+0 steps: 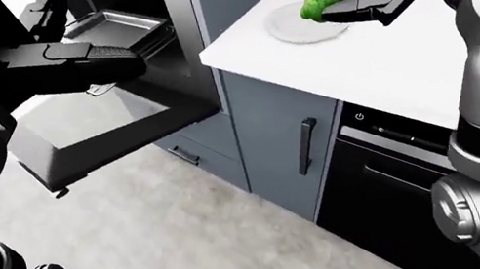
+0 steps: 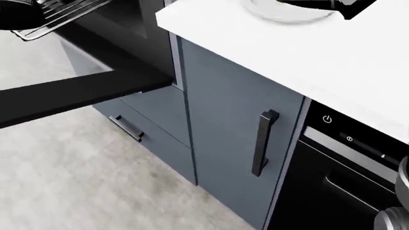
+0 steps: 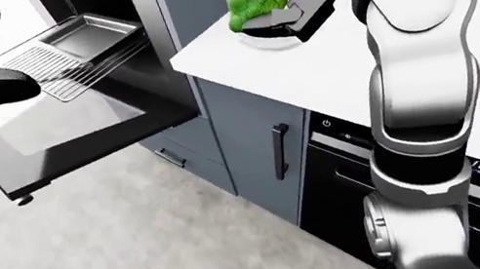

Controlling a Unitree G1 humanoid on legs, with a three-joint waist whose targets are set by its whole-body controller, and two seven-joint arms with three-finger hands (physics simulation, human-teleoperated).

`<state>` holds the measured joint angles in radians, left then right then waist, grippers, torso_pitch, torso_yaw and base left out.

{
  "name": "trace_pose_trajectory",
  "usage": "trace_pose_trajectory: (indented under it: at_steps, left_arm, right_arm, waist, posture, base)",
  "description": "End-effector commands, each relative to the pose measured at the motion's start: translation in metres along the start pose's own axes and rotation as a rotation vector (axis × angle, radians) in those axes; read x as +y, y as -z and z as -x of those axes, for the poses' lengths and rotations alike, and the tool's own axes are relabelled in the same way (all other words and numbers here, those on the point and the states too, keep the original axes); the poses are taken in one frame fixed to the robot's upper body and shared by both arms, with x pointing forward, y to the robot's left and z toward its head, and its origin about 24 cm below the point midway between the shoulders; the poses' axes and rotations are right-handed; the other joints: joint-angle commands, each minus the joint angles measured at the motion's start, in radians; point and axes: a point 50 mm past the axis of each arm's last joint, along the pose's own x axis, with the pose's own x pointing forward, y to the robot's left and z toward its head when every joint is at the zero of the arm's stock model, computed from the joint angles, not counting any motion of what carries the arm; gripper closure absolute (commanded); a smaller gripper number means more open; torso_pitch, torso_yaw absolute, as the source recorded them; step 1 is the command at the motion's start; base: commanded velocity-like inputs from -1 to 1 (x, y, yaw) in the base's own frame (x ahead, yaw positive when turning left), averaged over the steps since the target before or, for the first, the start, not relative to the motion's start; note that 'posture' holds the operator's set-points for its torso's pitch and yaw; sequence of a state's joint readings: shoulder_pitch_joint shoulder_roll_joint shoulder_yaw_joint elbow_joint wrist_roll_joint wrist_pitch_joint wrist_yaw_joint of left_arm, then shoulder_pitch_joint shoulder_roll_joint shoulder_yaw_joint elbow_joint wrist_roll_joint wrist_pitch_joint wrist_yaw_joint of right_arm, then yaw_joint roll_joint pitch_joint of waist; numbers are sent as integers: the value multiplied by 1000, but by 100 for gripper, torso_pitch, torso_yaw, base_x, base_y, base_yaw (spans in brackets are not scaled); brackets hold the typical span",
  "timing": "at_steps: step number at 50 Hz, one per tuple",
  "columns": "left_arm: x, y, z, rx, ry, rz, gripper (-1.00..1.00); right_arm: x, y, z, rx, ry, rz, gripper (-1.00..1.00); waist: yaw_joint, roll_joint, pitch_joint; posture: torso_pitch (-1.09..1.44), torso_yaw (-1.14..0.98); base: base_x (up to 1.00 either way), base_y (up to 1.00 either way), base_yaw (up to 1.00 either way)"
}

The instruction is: Pick the broccoli from the oven and place it on the plate on the counter.

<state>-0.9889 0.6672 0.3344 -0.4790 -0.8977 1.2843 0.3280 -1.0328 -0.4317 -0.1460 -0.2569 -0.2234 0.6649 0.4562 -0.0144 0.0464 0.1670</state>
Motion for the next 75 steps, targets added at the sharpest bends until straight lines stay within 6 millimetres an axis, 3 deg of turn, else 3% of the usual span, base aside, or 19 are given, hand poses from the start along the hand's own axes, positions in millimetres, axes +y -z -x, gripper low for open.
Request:
trace_pose_trajectory:
  at_steps: [1, 4, 5, 7, 15, 18, 19, 20, 26, 29, 32, 33, 35, 39, 42, 44, 51, 64, 75]
  left_arm:
    - [3, -10, 2, -57, -22, 5, -100]
    - [3, -10, 2, -57, -21, 5, -100]
    - [3, -10, 2, -57, -20, 5, -100]
    - [3, -10, 2, -57, -21, 6, -100]
    - [7, -10, 4, -59, -30, 12, -100]
    - [8, -12, 5, -61, -33, 11, -100]
    - [9, -13, 6, -62, -34, 11, -100]
    - [10, -13, 7, -64, -38, 16, -100]
    - [13, -13, 10, -69, -53, 20, -100]
    - [13, -12, 11, -69, -53, 20, -100]
    - [14, -11, 11, -67, -54, 20, -100]
    - [14, -10, 11, -66, -55, 21, -100]
    - [15, -9, 10, -66, -55, 20, -100]
    - [14, -9, 10, -66, -53, 19, -100]
    - [14, -9, 11, -65, -53, 19, -100]
    - [14, -8, 11, -63, -54, 19, -100]
    - [15, -8, 12, -62, -57, 18, -100]
    - [15, -8, 12, -62, -57, 19, -100]
    - [15, -12, 12, -68, -53, 22, -100]
  right_arm:
    - [-6, -15, 1, -72, 31, 21, 100]
    - [-6, -16, 1, -73, 32, 20, 100]
    - [-7, -16, 0, -73, 32, 18, 100]
    - [-7, -17, 1, -75, 34, 17, 100]
    - [-9, -17, 1, -77, 41, 12, 100]
    - [-8, -17, 0, -77, 42, 10, 100]
    - [-8, -18, 0, -77, 42, 12, 100]
    - [-8, -18, 0, -78, 42, 11, 100]
    - [-9, -18, -1, -72, 44, 13, 100]
    - [-9, -18, -1, -71, 45, 14, 100]
    - [-8, -17, -2, -64, 47, 15, 100]
    - [-8, -17, -2, -62, 47, 14, 100]
    - [-6, -16, -1, -62, 42, 9, 100]
    - [-7, -16, -2, -62, 43, 8, 100]
    - [-7, -16, -1, -63, 44, 7, 100]
    - [-7, -15, -1, -62, 44, 8, 100]
    - [-6, -16, -1, -62, 35, 9, 100]
    - [4, 2, -3, 24, -18, 37, 100]
    - [6, 23, -16, 156, -22, 101, 100]
  waist:
    - [1, 0, -21]
    - [-10, 77, -49]
    - [-4, 41, -43]
    - [-6, 51, -41]
    - [18, -26, -31]
    - [23, -95, -52]
    - [23, -79, -20]
    - [22, -90, -9]
    - [2, -61, 24]
    - [-8, 0, 8]
    - [-10, -15, 0]
    - [-4, -7, -40]
    - [2, 3, -28]
    - [6, -6, -40]
    - [12, -45, -26]
    - [15, -92, -34]
    - [-6, 2, -15]
    - [-12, -24, -17]
    - [-12, -19, -15]
  posture:
    - [20, 0]
    - [20, 0]
    - [20, 0]
    - [20, 0]
    - [20, 0]
    - [20, 0]
    - [20, 0]
    - [20, 0]
    - [20, 0]
    - [20, 0]
    - [20, 0]
    - [20, 0]
    - [20, 0]
    - [20, 0]
    - [20, 0]
    - [20, 0]
    - [20, 0]
    - [20, 0]
    - [20, 0]
  base:
    - [34, 0, 0]
    - [34, 0, 0]
    - [35, 0, 0]
    - [34, 0, 0]
    - [31, 0, 0]
    - [0, 0, 0]
    - [0, 0, 0]
    - [0, 0, 0]
    - [0, 0, 0]
    - [0, 0, 0]
    - [1, 0, 0]
    - [17, 0, 0]
    - [19, 0, 0]
    - [15, 0, 0]
    - [10, 0, 0]
    - [1, 0, 0]
    - [0, 0, 0]
    - [0, 0, 0]
    - [0, 0, 0]
